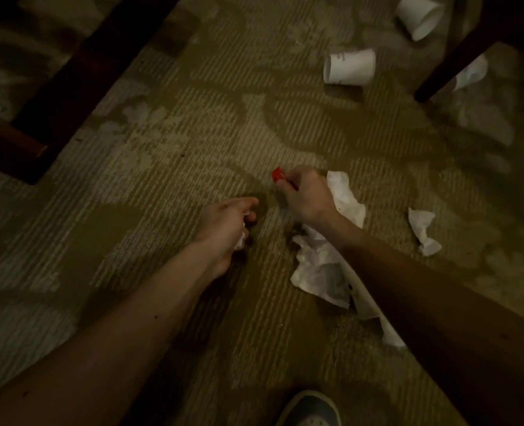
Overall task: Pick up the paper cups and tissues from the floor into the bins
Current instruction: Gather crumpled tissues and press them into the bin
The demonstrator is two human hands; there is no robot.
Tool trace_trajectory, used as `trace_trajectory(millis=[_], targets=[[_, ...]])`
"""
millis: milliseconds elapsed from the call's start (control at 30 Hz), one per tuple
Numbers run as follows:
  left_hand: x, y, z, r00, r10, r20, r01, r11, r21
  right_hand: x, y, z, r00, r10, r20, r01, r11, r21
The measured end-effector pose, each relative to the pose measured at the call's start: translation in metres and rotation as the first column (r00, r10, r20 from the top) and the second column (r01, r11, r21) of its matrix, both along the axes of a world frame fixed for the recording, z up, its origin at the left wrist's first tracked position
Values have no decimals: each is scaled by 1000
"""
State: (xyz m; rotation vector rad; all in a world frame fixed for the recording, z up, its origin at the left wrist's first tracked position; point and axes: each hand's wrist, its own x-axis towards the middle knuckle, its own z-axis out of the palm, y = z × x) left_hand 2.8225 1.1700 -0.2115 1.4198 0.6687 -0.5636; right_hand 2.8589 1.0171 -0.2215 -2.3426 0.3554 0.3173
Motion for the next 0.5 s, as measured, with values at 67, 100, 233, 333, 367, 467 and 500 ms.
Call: trace_trajectory(millis=[67, 100, 233, 333, 367, 467, 500], targets=[[1, 0, -2, 999, 31, -13, -30, 1000, 7, -12, 7, 8, 1000, -10, 19, 7, 987, 159], [2, -2, -2, 999, 43, -20, -43, 999, 8, -21, 11, 12, 1000, -3, 29, -3, 977, 213], [-1, -11, 6, 999, -46, -1, 46, 996, -78, -60, 15, 23, 996, 81, 31, -87, 959, 271], [-7, -25, 16, 985, -169, 46, 172, 983, -70, -76, 10, 33, 989, 117, 90, -140, 932, 334], [-9, -31, 17, 980, -196, 45, 197, 980, -23, -79, 6, 35, 989, 123, 86, -145, 926, 348], [-21, -47, 18, 969, -240, 63, 235, 969, 79, -91, -12, 39, 984, 172, 36, -170, 886, 431], [-22, -52, 17, 967, -244, 77, 236, 966, 101, -93, -18, 40, 982, 185, 23, -176, 879, 444]])
